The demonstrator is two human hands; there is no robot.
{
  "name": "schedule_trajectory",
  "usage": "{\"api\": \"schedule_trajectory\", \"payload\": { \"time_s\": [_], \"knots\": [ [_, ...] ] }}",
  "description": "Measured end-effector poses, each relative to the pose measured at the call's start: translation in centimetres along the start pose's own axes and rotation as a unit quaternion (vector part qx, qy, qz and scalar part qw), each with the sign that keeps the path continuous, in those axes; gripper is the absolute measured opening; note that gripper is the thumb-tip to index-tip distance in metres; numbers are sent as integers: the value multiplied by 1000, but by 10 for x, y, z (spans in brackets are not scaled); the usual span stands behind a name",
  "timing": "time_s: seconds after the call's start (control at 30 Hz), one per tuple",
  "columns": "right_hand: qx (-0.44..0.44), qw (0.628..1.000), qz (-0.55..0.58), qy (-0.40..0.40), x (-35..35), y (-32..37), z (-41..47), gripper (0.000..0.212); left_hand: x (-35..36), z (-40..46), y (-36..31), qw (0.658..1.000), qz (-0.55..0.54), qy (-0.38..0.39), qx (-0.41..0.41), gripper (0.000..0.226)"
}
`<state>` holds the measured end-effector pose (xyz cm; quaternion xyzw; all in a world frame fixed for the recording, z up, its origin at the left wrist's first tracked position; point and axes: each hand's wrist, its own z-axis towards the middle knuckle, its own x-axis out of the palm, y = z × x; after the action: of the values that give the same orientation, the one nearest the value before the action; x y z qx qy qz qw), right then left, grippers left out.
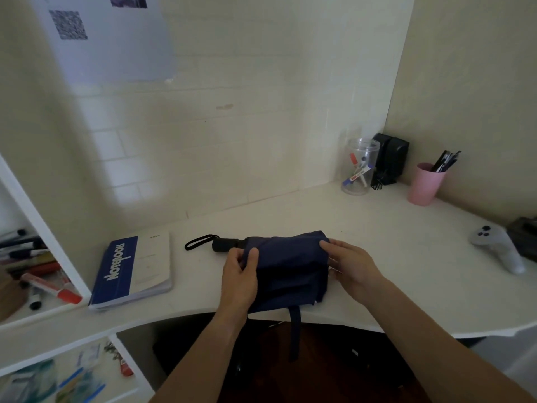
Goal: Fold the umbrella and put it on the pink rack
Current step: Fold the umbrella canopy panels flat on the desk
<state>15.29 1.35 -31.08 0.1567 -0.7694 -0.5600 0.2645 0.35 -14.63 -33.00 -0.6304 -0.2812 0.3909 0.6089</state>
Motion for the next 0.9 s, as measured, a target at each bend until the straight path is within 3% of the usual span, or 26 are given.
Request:
{"api": "schedule_trajectory", "payload": {
  "time_s": [0.23,0.33,0.47,0.63,0.73,0.8,0.9],
  "knots": [
    [-18,983,-136,123,-4,-5,-15,25,-8,7,2,983,-125,2,-133,35],
    [-29,976,-167,134,-7,-9,-14,24,-14,8,0,967,-174,0,-184,30],
    [-8,976,-151,159,-14,-5,-14,24,-20,2,2,973,-162,8,-163,39],
    [40,989,-108,98,-8,4,-10,35,-24,-3,0,975,-159,44,-148,37],
    [35,991,-110,73,-4,10,-16,40,-26,-4,-3,982,-103,93,-127,45],
    [-22,988,-146,47,-1,12,-21,41,-27,-5,-4,987,-70,100,-105,42],
    [-144,972,-186,21,2,13,-25,21,-29,-6,-6,986,-70,117,-93,31]
  ]
}}
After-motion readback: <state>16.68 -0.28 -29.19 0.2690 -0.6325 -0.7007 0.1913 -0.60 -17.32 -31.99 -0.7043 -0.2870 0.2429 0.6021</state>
